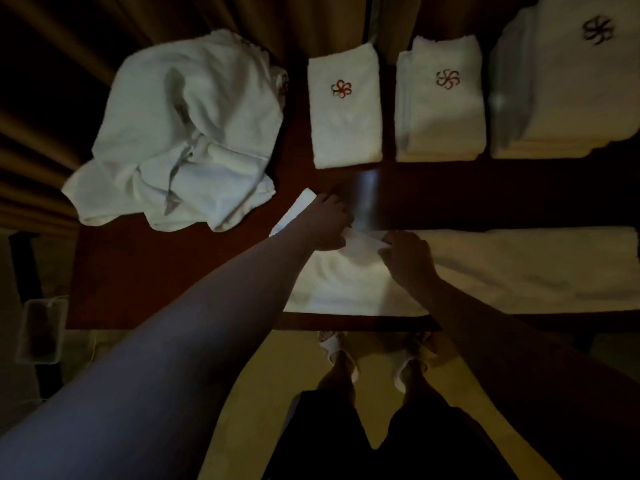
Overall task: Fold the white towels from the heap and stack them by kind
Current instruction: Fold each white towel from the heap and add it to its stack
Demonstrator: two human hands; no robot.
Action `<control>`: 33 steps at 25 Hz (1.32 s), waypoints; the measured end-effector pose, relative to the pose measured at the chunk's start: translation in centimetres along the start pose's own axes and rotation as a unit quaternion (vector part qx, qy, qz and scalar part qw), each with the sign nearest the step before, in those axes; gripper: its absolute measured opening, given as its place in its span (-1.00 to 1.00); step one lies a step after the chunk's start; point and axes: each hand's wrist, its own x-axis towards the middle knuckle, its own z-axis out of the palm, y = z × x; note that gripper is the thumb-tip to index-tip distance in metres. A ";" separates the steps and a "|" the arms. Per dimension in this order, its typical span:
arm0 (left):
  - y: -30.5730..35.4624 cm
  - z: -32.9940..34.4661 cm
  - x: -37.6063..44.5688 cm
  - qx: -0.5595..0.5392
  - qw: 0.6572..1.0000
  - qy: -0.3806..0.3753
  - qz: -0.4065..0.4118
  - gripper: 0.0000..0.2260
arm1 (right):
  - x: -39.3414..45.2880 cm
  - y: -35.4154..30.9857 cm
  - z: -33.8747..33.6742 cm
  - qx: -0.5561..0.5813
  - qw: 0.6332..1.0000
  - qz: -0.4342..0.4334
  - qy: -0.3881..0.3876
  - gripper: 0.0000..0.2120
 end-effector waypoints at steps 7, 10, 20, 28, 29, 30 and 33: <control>-1.7 0.5 -5.1 -0.038 0.998 0.005 -0.050 -0.74 | -2.0 -2.3 -1.2 -0.040 0.997 0.009 0.063 -0.85; -0.5 0.4 -7.8 -0.066 0.993 0.033 -0.087 -0.76 | -3.7 -3.3 -1.4 -0.104 0.992 0.022 0.071 -0.84; 5.4 6.7 -14.9 -0.088 0.970 -0.034 -0.225 -0.76 | -9.1 -1.5 2.0 -0.208 0.968 -0.122 -0.064 -0.81; 4.5 9.7 -13.5 -0.383 0.782 0.059 -0.488 -0.45 | -8.5 -0.1 2.5 -0.074 0.996 -0.054 0.006 -0.73; 4.2 9.8 -13.1 -0.393 0.764 0.060 -0.508 -0.39 | -8.1 -0.1 2.8 -0.061 0.997 -0.035 -0.001 -0.72; 3.7 9.9 -12.5 -0.393 0.756 0.053 -0.520 -0.35 | -7.8 -0.1 2.9 -0.050 0.999 -0.018 -0.011 -0.71; 2.4 10.7 -11.3 -0.441 0.720 0.046 -0.534 -0.38 | -6.6 -0.4 3.6 -0.047 0.999 -0.002 -0.003 -0.74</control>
